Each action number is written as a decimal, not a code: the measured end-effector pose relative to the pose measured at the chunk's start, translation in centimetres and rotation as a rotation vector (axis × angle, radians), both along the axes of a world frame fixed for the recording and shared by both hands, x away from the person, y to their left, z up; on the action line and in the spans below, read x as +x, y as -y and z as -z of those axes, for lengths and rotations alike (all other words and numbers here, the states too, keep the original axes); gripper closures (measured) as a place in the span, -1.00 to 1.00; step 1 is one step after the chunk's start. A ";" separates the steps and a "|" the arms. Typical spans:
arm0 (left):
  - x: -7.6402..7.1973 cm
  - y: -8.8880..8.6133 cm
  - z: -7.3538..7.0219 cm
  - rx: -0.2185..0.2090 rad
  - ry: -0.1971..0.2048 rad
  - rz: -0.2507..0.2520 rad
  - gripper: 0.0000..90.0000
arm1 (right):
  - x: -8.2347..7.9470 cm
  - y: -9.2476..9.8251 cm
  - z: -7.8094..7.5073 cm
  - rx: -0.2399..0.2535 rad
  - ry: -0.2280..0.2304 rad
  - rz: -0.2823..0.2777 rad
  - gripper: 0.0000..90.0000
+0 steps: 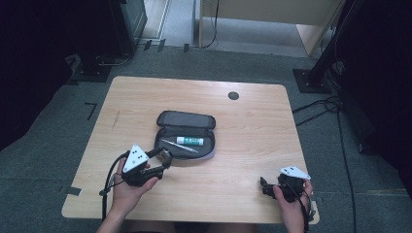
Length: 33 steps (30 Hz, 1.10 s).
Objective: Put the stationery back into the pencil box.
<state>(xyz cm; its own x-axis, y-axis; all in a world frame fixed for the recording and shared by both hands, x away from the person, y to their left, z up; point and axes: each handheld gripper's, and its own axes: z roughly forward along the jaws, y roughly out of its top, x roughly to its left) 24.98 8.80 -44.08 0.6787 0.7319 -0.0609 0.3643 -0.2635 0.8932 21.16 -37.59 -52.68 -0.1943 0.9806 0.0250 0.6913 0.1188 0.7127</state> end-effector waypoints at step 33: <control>5.3 2.1 1.6 0.083 0.000 -0.066 -0.07 | 0.0 0.0 0.0 0.001 0.001 -0.002 -1.00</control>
